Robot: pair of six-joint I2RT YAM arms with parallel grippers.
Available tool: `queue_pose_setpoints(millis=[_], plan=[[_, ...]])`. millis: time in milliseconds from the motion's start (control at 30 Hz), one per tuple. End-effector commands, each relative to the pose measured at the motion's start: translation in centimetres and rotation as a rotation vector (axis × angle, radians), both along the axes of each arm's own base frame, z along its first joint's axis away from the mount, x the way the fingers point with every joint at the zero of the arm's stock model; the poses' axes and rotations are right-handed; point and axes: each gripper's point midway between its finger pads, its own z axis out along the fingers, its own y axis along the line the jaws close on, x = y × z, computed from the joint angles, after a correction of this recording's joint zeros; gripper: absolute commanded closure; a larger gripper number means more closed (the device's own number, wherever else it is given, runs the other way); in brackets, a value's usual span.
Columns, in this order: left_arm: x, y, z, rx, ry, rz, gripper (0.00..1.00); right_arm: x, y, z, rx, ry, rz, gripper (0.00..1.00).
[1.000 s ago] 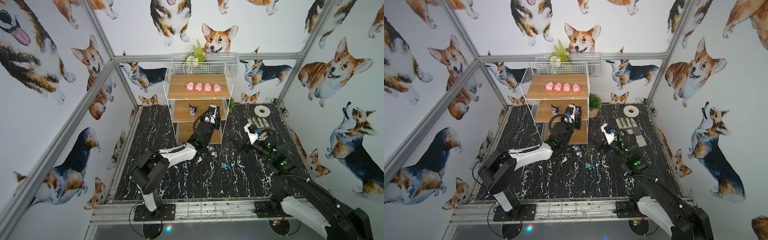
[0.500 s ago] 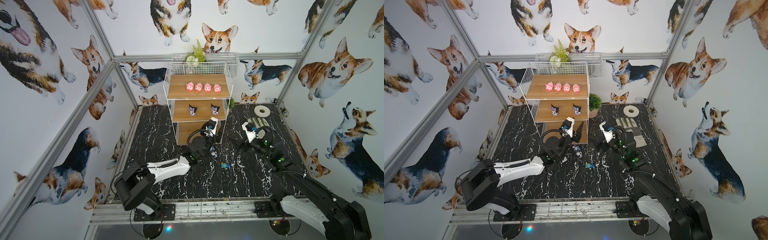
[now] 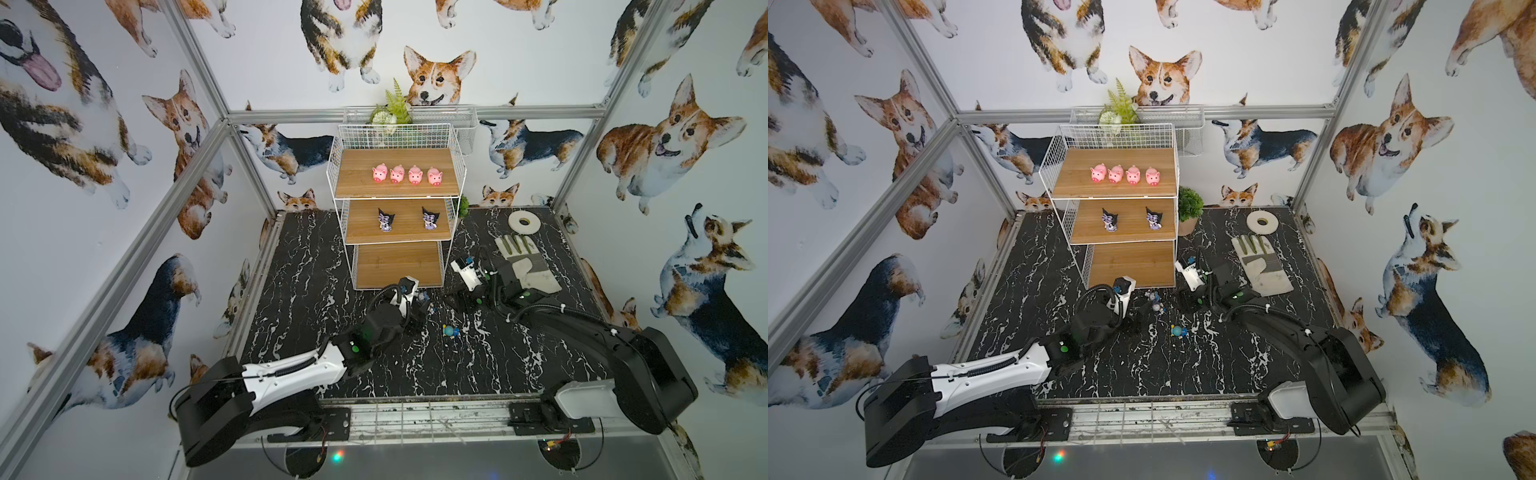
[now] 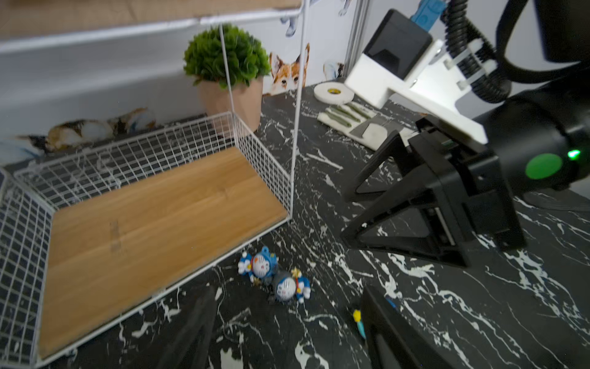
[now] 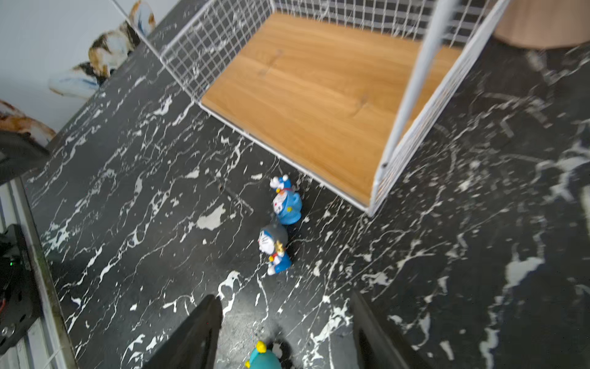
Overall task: Organize plastic toys on shelves
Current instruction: Pick up the plastic toy at the center of the board.
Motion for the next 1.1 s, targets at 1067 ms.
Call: queue_pose_setpoints(millis=[1067], plan=[[0.4,4.6,-8.7,-0.253,0.626,0.179,0.15,0.3,5.1,-6.8,0.146,-0.076,0.060,0.75]])
